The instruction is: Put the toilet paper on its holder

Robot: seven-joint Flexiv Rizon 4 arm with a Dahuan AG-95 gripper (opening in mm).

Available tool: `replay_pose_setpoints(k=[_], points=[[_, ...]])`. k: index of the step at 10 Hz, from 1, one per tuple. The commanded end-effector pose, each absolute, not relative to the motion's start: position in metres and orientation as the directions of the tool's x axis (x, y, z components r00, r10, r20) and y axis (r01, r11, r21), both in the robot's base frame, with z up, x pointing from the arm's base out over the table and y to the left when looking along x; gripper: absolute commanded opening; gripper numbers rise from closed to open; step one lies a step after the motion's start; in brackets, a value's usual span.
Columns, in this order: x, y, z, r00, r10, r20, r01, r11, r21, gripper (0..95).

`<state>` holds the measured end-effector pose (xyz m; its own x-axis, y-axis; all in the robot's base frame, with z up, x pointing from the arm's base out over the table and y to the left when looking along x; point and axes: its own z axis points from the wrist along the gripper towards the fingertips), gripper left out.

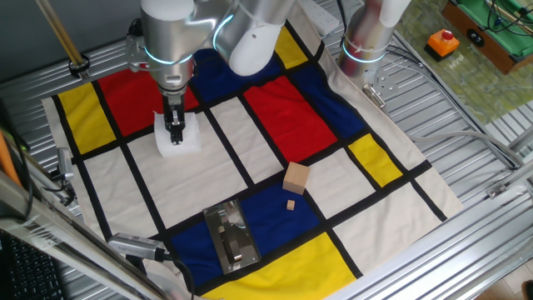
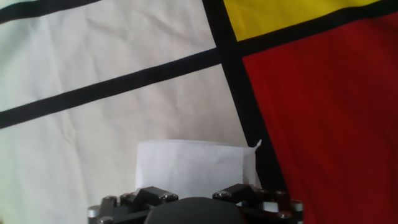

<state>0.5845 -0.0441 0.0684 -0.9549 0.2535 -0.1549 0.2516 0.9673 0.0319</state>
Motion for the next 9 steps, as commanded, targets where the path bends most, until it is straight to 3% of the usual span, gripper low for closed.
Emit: replay_pose_setpoints(k=[1, 6, 9], points=[[0.586, -0.042, 0.090, -0.961, 0.247, -0.127, 0.246, 0.969, 0.028, 0.0], [0.586, -0.039, 0.097, -0.976, 0.197, -0.098, 0.195, 0.980, 0.025, 0.0], [0.590, -0.031, 0.105, -0.996, -0.019, -0.087, -0.023, 0.999, 0.048, 0.0]])
